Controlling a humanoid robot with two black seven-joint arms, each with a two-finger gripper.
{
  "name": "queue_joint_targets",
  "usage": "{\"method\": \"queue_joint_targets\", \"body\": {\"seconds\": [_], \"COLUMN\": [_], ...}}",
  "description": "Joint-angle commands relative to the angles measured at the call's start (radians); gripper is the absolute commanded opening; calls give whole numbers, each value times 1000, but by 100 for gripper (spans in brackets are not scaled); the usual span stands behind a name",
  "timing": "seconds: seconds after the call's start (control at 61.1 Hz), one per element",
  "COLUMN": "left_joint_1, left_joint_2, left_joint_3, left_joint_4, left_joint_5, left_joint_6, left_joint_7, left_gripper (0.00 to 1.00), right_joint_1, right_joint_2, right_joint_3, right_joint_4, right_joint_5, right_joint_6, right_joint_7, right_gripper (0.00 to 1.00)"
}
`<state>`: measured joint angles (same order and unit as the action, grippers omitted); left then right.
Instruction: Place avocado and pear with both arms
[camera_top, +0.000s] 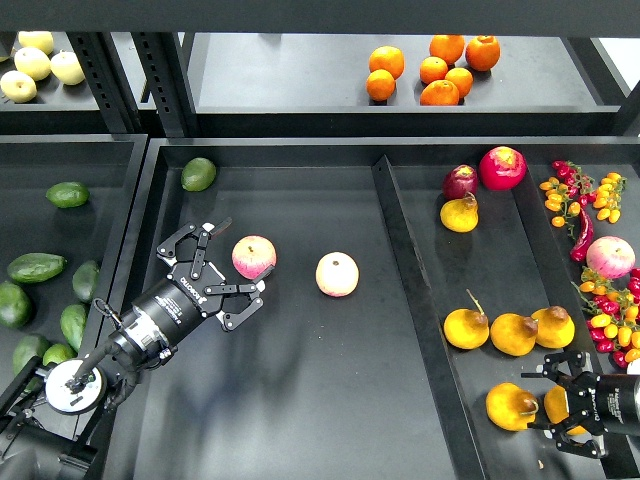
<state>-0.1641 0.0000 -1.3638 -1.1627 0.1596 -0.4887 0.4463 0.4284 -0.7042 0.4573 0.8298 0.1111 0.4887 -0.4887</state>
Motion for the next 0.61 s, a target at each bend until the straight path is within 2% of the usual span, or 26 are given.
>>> {"method": "queue_joint_targets", "body": {"seconds": [0.0,0.262,0.295,0.393,0.59], "left_joint_1": [0,0,0,0,0], "left_joint_2": [0,0,0,0,0], "left_joint_3": [0,-1,-1,-3,-8], "left_joint_4": [0,0,0,0,-2], "left_joint_5": [0,-2,-2,-3,-3], "left_joint_6": [0,0,0,0,0], "left_joint_7": [0,-3,-3,-5,-12], "left_gripper": [92,92,92,92,92], "right_joint_1": [33,162,167,167,168], "right_joint_2": [0,6,52,124,340], "right_joint_3": [8,53,142,241,455], "right_joint_4": [14,3,-8,-31,-150], "right_joint_5": [28,188,210,210,182], "right_joint_6": [0,0,0,0,0], "right_joint_7": [0,0,0,0,0], "right_gripper": [91,91,92,92,92]}}
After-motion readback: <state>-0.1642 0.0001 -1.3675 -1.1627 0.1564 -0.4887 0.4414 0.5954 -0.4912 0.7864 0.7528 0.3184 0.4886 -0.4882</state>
